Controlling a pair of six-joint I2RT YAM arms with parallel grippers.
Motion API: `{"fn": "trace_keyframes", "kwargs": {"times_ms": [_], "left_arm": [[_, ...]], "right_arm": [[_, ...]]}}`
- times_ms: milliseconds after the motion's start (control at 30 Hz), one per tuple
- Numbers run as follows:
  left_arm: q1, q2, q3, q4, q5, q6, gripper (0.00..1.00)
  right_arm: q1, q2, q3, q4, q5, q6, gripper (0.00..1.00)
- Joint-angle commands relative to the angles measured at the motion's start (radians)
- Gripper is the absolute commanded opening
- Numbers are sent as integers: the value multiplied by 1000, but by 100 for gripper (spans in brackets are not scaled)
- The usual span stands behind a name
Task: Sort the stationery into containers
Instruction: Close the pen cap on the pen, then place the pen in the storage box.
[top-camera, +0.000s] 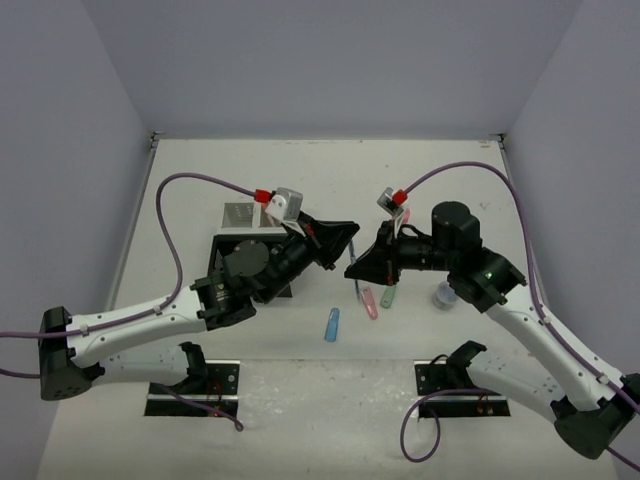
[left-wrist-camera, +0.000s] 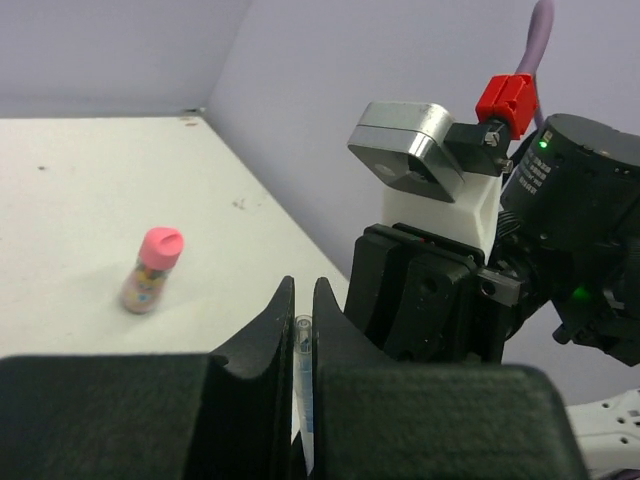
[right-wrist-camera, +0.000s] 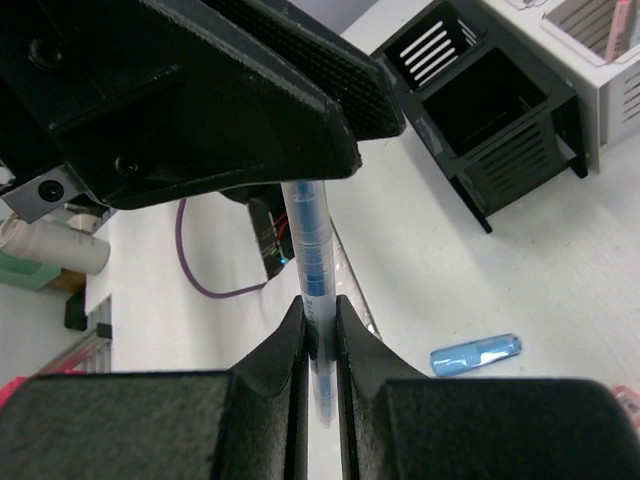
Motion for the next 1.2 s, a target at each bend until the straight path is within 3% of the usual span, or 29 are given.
{"fn": "trace_keyframes", "kwargs": {"times_ms": [0,67,167,233,467,700,1000,1167], "left_arm": [[-44,-27,86,-208,-9,109,0],[-43,-24,101,-201,-10,115,0],[-43,-19,105,-189,-28,125,0],[-43,-17,112,-191,-55,128,0],[-15,-2,122,-193,-191,148,0],[224,79,188,-294,-259,107,0],[401,207,264,-292,-472,154,0],[451,238,226,-257,-565,166,0]], "right_arm": [[-43,0,-4,203,179,-8,1],[-43,10,4,206,172,2,7],[-43,21,5,215,162,18,56],[-43,28,3,213,165,19,65],[-44,21,-34,191,163,9,70],[-43,-111,-142,181,104,10,71],[-41,-315,-258,119,114,55,73],[-43,-397,-320,111,127,81,80]]}}
